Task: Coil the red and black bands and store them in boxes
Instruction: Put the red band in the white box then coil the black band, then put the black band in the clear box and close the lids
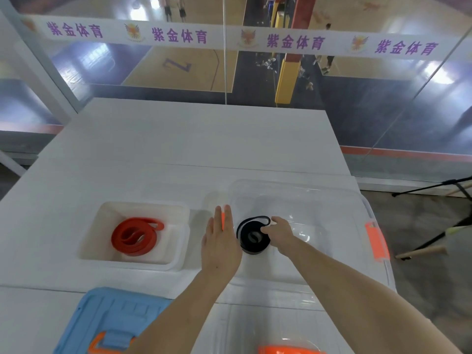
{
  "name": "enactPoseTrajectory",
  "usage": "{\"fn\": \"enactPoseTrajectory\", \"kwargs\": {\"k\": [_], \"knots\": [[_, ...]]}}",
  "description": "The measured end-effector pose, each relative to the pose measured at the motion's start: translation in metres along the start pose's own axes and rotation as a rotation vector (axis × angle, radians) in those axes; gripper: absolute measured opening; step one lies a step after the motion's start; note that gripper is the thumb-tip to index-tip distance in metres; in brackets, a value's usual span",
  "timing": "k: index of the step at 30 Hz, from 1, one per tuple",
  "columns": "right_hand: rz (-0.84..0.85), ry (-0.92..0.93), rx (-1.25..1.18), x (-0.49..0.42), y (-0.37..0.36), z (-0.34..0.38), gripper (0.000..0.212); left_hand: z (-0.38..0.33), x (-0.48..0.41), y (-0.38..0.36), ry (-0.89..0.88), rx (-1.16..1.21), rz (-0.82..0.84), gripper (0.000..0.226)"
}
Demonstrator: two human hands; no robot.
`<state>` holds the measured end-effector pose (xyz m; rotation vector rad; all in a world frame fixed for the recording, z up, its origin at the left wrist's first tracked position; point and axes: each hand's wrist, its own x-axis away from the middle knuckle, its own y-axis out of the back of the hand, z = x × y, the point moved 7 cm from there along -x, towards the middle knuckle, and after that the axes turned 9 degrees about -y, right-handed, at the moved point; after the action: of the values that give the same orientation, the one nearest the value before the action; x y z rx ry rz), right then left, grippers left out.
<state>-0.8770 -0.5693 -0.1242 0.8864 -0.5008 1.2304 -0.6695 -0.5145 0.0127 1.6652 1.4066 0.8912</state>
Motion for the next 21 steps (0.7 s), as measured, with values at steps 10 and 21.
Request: {"fn": "enactPoseTrajectory", "kwargs": {"k": [10,21], "knots": [[0.017,0.128,0.138,0.057,0.02,0.019,0.046,0.002,0.007,0.016,-0.03,0.051,0.084,0.079],[-0.427,0.865,0.619,0.258,0.056,0.019,0.027,-0.023,0.107,0.043,-0.22,-0.082,-0.011,0.059]]}}
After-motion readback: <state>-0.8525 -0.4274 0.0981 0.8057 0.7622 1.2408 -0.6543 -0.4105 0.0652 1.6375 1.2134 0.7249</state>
